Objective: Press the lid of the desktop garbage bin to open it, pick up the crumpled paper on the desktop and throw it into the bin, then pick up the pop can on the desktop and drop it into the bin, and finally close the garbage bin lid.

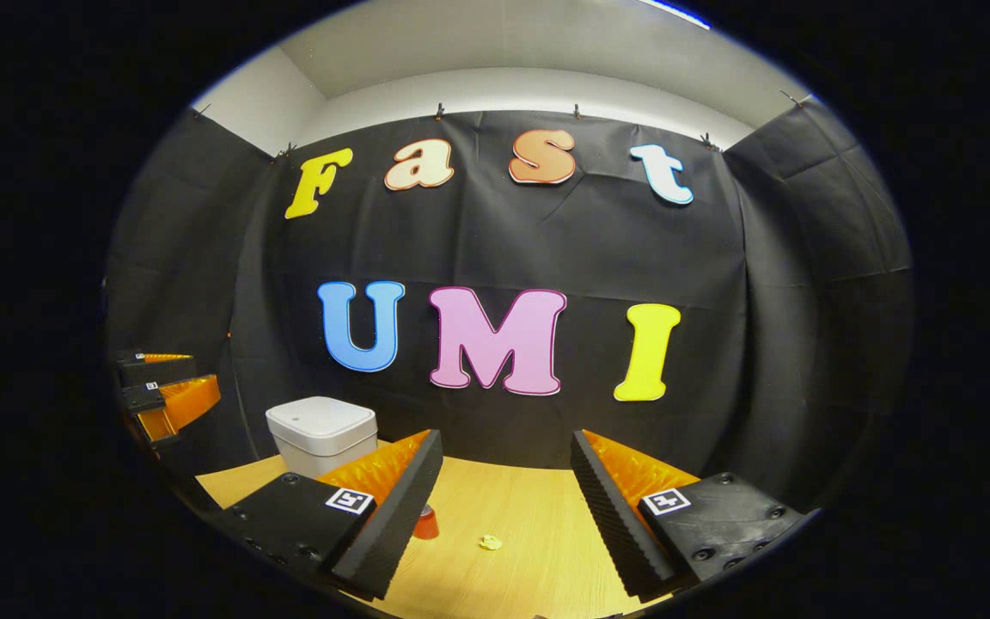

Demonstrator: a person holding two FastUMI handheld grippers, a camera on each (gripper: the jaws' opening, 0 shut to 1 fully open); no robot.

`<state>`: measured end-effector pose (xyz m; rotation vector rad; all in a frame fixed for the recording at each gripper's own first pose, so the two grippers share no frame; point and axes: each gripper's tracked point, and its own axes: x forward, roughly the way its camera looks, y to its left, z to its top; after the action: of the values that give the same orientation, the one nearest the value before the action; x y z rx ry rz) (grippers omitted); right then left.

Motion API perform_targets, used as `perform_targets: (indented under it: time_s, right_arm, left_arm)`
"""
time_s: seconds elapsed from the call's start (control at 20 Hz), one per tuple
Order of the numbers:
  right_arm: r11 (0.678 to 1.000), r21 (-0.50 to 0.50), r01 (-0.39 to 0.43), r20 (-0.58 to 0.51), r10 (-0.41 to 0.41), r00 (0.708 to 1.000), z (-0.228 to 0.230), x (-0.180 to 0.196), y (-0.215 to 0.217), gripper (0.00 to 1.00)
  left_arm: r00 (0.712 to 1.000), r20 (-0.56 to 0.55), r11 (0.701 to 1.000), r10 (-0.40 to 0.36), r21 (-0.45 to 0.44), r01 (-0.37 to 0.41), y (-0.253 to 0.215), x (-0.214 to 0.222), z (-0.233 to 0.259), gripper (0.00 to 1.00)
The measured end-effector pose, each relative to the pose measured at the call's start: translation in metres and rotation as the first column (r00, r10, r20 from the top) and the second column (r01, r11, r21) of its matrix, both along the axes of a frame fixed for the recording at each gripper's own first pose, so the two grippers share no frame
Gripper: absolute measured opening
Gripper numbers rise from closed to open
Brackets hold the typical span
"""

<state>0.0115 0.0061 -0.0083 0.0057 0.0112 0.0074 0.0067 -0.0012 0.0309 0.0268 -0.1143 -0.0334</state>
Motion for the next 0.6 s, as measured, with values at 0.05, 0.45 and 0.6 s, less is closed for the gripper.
perform_targets:
  time_s: [0.05,0.45,0.6]
  right_arm:
    - [1.0,-0.001,-0.001,0.006,0.001,1.0,0.004,0.003,0.001,0.97]
    - [0.999,-0.01,-0.044,0.021,0.044,0.999,0.01,0.013,0.029,0.97]
    - [0.999,-0.021,-0.046,0.037,0.046,0.998,0.015,0.01,0.033,0.97]
  left_arm:
    - [1.0,0.002,1.0,-0.009,-0.007,0.009,-0.003,0.001,-0.001,0.84]
    - [0.999,-0.014,0.998,-0.034,-0.049,0.033,-0.006,0.006,-0.001,0.85]
    - [0.999,-0.03,0.996,-0.027,-0.083,0.025,0.006,0.007,-0.007,0.78]
